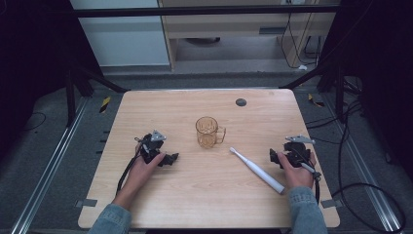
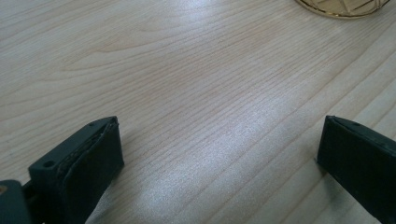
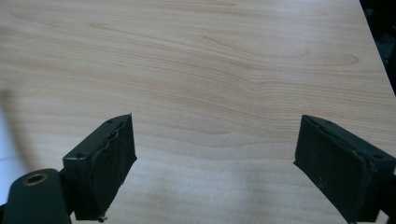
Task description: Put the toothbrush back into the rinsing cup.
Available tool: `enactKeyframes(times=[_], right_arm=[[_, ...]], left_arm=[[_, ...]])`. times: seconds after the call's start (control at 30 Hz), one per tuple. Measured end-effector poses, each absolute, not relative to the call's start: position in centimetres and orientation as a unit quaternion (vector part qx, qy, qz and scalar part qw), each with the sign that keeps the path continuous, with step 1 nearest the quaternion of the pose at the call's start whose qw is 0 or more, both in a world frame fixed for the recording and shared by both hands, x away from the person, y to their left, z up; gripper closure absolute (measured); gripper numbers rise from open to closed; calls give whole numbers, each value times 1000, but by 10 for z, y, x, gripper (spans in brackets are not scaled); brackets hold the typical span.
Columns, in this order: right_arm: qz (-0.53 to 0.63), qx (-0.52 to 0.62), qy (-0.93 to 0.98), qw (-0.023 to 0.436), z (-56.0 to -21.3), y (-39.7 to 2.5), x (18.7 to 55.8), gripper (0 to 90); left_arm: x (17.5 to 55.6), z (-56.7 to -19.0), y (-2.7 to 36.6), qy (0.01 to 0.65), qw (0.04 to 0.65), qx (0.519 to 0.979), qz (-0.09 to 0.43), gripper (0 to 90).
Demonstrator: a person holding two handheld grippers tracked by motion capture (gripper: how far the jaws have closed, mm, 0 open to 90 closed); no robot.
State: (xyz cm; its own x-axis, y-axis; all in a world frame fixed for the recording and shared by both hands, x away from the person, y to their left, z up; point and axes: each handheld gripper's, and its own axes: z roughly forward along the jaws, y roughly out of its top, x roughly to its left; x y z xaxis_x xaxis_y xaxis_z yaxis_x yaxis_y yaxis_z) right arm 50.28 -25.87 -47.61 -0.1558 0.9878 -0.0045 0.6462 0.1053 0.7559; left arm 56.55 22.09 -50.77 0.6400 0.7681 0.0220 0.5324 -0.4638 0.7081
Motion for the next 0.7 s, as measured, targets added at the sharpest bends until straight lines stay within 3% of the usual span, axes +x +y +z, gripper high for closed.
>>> enactKeyframes(times=[0.43,0.7], right_arm=[[301,482,791,226,-437,-233,472,265],[295,463,812,196,-434,-222,474,280]], left_arm=[[565,-508,221,388,342,838,172,0],[565,-508,221,388,343,838,172,0]])
